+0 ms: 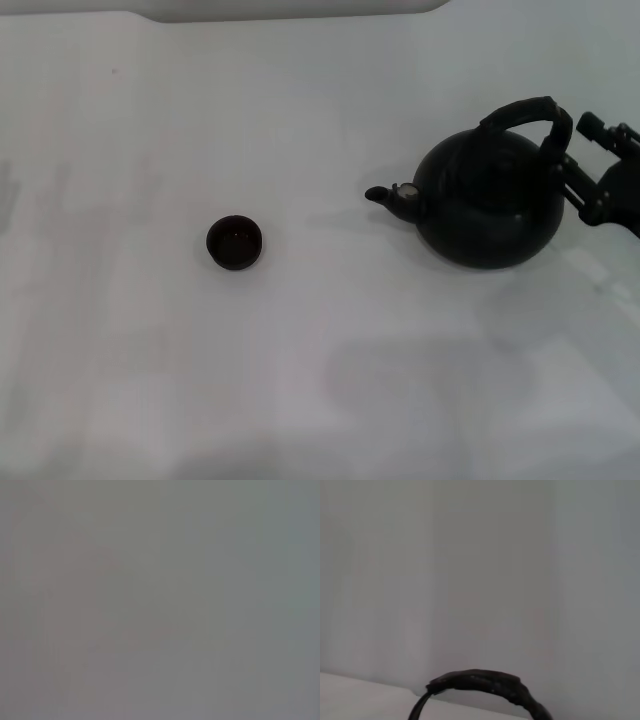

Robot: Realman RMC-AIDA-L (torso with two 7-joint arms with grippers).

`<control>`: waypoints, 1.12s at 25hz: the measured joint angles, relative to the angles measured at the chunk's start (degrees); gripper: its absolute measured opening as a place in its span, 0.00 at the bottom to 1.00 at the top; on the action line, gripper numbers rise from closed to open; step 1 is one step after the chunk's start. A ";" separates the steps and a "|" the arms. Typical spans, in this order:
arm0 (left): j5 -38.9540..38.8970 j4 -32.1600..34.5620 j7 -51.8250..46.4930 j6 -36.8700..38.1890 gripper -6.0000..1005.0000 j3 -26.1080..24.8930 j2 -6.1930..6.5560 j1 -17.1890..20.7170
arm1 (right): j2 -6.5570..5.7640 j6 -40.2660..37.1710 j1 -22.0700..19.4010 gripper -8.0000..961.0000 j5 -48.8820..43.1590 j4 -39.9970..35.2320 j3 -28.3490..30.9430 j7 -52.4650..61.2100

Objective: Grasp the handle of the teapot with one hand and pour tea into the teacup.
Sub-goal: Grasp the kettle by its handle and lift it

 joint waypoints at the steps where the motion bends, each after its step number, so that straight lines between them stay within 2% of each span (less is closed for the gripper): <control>1: 0.01 0.00 -0.18 -0.03 0.88 0.01 -0.01 0.10 | -0.05 -0.46 0.01 0.58 0.00 -0.41 0.01 0.04; 13: 0.03 -0.44 -0.59 -0.15 0.88 0.04 -0.11 0.48 | 0.13 -4.72 1.44 0.56 -0.37 -3.67 -0.32 0.17; 28: -0.19 -0.59 -0.61 -0.24 0.88 -0.30 0.02 0.73 | 0.20 -4.49 1.02 0.54 -0.61 -3.72 -0.31 0.91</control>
